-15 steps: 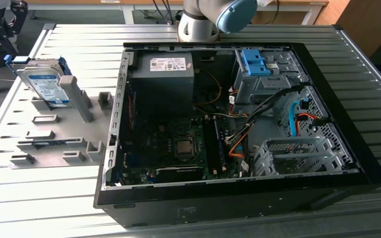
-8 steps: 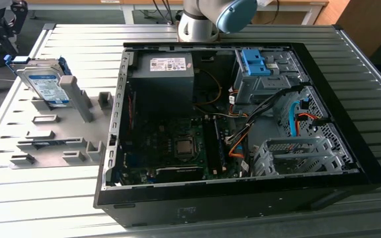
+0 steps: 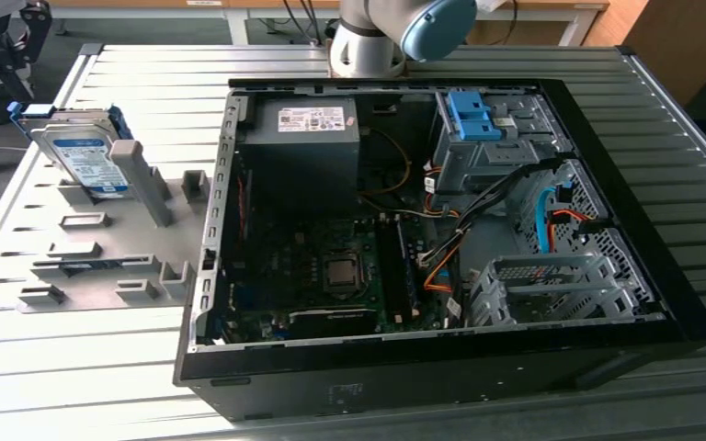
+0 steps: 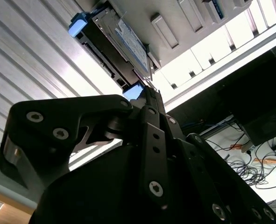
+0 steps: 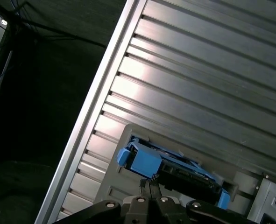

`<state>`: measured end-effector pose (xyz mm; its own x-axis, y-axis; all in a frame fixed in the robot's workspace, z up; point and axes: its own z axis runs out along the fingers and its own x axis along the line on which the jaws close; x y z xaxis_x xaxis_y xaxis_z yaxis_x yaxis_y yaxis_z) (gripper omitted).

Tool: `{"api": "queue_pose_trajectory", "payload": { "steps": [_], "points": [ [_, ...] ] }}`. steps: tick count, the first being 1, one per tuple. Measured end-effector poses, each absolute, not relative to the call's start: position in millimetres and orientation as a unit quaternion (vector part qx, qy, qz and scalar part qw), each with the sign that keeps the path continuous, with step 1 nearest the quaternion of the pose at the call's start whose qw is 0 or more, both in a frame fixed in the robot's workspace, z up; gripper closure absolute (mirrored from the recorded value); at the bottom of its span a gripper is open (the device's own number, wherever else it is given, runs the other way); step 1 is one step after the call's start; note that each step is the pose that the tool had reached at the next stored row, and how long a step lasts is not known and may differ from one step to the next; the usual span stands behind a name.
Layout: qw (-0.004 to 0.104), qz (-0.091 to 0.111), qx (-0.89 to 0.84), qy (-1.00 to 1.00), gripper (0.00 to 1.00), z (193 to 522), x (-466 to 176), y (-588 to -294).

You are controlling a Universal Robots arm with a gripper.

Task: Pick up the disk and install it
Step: 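Pick up the disk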

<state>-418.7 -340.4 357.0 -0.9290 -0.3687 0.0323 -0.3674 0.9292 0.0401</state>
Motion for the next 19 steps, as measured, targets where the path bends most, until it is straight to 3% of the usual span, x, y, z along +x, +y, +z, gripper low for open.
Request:
{"api": "queue_pose_trajectory", "payload": {
  "steps": [19],
  "points": [
    [0.019,-0.015,0.240,-0.971,0.89,357.1,-418.7,-340.3]
  ]
}}
